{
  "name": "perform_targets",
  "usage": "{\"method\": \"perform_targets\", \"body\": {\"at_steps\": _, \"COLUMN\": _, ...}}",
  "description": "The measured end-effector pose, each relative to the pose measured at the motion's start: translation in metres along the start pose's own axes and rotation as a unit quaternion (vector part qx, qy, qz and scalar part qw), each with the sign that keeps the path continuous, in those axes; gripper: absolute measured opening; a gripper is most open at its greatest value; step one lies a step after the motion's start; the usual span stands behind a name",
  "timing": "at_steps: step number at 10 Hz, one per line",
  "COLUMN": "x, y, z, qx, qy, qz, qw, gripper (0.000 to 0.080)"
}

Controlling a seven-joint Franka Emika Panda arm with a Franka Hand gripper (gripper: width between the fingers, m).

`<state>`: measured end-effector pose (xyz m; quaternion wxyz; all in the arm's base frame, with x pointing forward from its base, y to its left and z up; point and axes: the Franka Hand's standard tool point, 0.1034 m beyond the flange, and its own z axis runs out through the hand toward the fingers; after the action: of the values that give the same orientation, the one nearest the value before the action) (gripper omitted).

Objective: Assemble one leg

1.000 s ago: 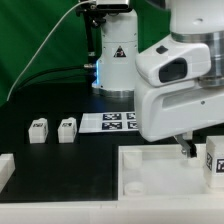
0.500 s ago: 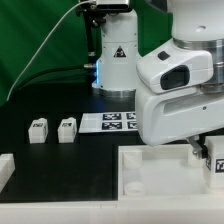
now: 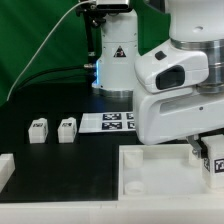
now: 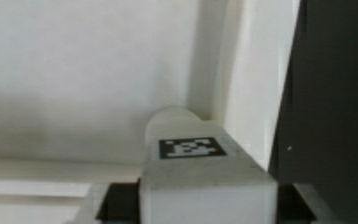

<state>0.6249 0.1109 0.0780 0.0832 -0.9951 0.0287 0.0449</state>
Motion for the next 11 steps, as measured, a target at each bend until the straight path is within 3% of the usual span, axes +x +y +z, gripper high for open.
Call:
{"method": "perform_targets", "body": {"at_steps": 2, "x": 0.0, "y": -0.001, "z": 0.001, "qx": 0.001, "qy": 0.008, "qz": 0.162, "qw": 0.987, "gripper": 0.03}}
{"method": "perform_targets", "body": {"at_steps": 3, "x": 0.001, "y": -0.001, "z": 0.001, "qx": 0.007, "qy": 0.007, "qz": 0.261, "qw": 0.965, "gripper": 0.03}}
{"method": "perform_targets", "body": {"at_steps": 5, "x": 0.0, "y": -0.004, "z": 0.003, "qx": 0.021, "qy": 0.009, "qz": 0.414, "qw": 0.91, "gripper": 0.0299}}
{"method": "perform_targets", "body": {"at_steps": 7, "x": -0.002, "y": -0.009, "z": 0.005, "qx": 0.046, "qy": 0.01, "qz": 0.542, "qw": 0.839, "gripper": 0.0299}}
{"method": "perform_targets", "body": {"at_steps": 8, "x": -0.002, "y": -0.011, "z": 0.005, "qx": 0.05, "qy": 0.008, "qz": 0.576, "qw": 0.816, "gripper": 0.0299}}
{"method": "perform_targets", "body": {"at_steps": 9, "x": -0.002, "y": -0.01, "z": 0.005, "qx": 0.05, "qy": 0.007, "qz": 0.598, "qw": 0.8, "gripper": 0.0299}}
{"method": "perform_targets", "body": {"at_steps": 10, "x": -0.002, "y": -0.011, "z": 0.006, "qx": 0.05, "qy": 0.007, "qz": 0.596, "qw": 0.802, "gripper": 0.033}}
{"method": "perform_targets", "body": {"at_steps": 11, "x": -0.002, "y": -0.012, "z": 0.006, "qx": 0.05, "qy": 0.007, "qz": 0.591, "qw": 0.805, "gripper": 0.0464}}
